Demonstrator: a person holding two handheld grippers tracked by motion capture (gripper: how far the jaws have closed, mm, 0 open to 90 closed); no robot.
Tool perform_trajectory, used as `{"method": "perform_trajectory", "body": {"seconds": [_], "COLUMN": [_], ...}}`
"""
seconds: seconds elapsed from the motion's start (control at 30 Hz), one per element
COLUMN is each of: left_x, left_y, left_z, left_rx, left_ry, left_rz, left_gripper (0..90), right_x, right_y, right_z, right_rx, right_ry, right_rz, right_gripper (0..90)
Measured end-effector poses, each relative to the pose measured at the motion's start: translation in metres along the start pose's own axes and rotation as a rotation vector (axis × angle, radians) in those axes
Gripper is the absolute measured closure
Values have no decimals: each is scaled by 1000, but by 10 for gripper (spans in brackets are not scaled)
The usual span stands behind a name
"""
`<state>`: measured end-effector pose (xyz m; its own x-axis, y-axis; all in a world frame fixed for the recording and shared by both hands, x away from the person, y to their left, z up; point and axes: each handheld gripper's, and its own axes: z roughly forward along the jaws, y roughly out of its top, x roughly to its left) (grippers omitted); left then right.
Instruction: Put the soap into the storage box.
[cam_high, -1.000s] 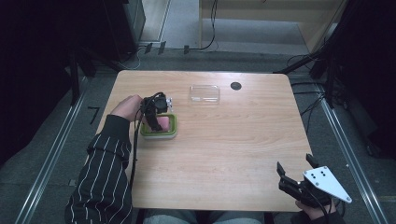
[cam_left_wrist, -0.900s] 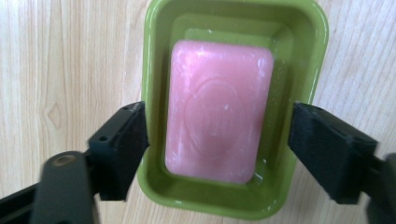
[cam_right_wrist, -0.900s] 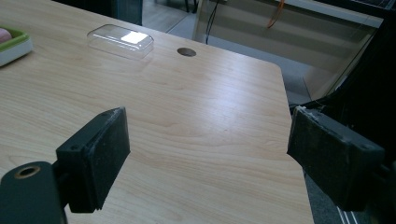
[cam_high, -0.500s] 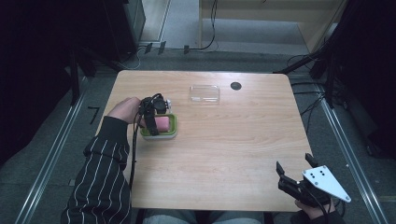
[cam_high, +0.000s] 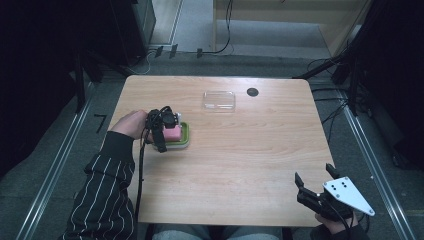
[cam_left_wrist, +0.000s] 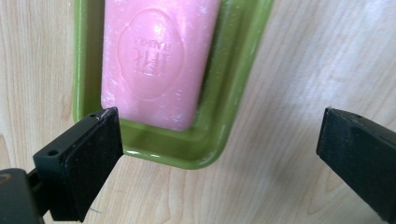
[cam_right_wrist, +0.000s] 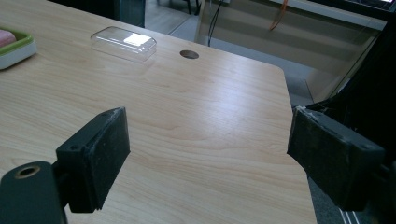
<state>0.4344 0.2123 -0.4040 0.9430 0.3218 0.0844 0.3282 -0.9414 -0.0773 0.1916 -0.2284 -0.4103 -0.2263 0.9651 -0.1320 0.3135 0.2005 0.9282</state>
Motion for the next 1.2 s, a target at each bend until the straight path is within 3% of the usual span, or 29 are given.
{"method": "perform_trajectory", "body": {"seconds": [0.2, 0.8, 1.2], "left_x": [-14, -52, -76], "left_y": [-2, -29, -28], "left_z": [-6, -1, 20], "left_rx": [2, -45, -70], "left_ry": [13, -27, -73], "left_rz": [-4, -74, -77], "left_gripper": [10, 10, 10], "right_x": [0, 0, -1], "right_y": [0, 0, 0], "right_z": [0, -1, -1], "right_rx": [-2, -4, -4], "right_ry": [-3, -2, -6], "right_rz": [-2, -5, 2], "right_gripper": [137, 137, 137]}}
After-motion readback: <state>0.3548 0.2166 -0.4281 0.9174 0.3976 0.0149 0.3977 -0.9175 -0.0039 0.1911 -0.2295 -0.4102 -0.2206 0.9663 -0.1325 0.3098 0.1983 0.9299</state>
